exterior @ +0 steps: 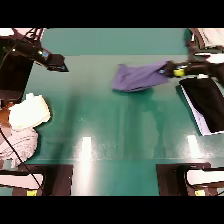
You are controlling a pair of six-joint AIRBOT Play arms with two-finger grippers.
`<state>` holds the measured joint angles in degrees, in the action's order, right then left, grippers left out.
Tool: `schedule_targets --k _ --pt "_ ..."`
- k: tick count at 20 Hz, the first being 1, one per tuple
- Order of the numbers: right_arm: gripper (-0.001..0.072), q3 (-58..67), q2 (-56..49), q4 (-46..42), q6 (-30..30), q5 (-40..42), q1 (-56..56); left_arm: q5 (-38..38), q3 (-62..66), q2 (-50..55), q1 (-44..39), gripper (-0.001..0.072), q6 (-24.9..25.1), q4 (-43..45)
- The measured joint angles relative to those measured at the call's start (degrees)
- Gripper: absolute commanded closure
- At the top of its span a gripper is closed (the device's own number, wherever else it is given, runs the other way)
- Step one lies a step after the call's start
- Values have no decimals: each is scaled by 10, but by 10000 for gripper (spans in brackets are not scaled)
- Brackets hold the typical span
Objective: Fold the shirts.
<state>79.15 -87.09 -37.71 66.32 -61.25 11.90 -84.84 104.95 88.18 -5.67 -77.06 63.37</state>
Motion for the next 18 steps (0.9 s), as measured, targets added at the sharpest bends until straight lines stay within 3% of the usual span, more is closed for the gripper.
schedule_targets --k 8,18 --pt "698 18 46 -14 -5 69 188 42 0 0 -71 683 -2 0" --pt "698 156 83 -21 -19 -43 274 49 0 0 -83 683 -6 4"
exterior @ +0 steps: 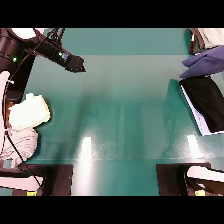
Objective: Fold the shirts.
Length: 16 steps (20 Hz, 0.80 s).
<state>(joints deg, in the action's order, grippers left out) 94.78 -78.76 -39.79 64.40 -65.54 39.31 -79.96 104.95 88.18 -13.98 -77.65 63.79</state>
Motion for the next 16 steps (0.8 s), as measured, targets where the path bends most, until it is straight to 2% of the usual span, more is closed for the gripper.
schedule_targets --k 4,8,9,10,11,12,16 --pt "696 -12 49 -71 29 -35 12 0 0 0 0 683 0 0" --pt "691 -78 102 -168 71 -78 15 0 0 0 0 683 0 0" --pt "659 -100 115 -203 90 -93 16 -1 0 0 0 682 0 0" --pt "453 -121 127 -240 109 -106 16 -1 0 0 0 682 0 0" --pt "177 -143 141 -281 129 -121 19 -2 0 0 0 683 2 1" --pt "49 -164 152 -315 143 -135 23 -2 0 0 0 683 2 1" --pt "45 -244 204 -418 188 -166 52 -9 0 0 0 682 9 1"
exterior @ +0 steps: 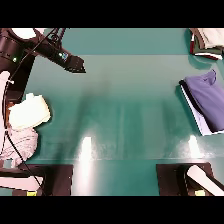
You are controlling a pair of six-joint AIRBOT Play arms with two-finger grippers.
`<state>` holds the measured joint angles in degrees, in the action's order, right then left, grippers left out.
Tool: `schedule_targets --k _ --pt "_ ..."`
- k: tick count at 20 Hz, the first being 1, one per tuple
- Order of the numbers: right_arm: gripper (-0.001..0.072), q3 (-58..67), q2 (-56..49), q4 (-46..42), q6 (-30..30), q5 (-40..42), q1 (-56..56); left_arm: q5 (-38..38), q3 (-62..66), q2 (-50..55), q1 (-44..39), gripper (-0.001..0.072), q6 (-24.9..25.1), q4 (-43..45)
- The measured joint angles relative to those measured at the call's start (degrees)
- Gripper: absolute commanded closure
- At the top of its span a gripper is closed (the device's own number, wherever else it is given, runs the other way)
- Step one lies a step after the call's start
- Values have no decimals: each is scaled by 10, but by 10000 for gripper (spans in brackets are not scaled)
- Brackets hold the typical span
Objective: Fold the shirts.
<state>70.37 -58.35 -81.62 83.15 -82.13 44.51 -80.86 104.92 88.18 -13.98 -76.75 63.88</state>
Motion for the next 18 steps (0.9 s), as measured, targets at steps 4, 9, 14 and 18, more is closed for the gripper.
schedule_targets --k 4,9,14,18 --pt "50 -38 37 -15 26 -3 -5 6 0 0 0 682 4 0" --pt "589 -51 64 29 35 1 -111 9 0 0 0 682 6 0" --pt "693 -53 81 37 37 12 -253 21 0 0 0 683 6 -1" --pt "693 -53 86 36 37 21 -327 25 0 0 0 682 6 -1"
